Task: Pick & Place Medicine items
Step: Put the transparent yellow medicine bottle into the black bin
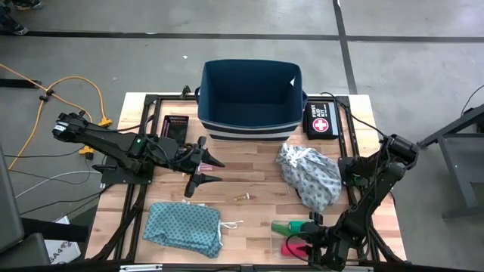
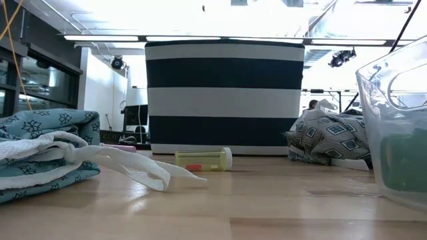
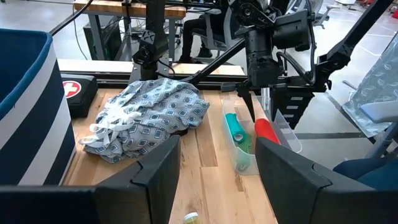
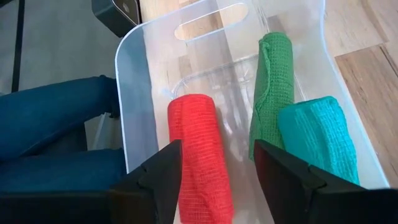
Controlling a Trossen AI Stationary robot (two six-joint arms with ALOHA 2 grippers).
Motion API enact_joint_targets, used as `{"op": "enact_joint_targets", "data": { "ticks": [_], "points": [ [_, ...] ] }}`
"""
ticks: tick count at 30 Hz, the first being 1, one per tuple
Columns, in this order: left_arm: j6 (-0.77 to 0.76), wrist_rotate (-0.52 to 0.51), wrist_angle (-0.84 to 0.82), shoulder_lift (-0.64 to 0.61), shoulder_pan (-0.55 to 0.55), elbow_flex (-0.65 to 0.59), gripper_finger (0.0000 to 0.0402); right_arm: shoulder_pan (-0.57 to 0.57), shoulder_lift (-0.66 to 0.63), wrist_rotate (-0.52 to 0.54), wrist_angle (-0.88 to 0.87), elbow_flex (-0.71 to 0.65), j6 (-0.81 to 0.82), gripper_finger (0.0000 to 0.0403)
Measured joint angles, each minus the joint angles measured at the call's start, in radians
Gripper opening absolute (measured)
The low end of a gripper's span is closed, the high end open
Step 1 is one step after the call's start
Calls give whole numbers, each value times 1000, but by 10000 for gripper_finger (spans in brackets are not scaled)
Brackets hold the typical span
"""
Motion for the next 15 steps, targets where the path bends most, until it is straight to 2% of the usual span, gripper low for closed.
{"op": "enact_joint_targets", "data": {
  "ticks": [8,15],
  "points": [
    [0,0,0,0,0,0,199,-1,0,9,0,0,2,184],
    [0,0,0,0,0,0,199,-55,-49,48,-63,-1,-6,184]
  ]
}}
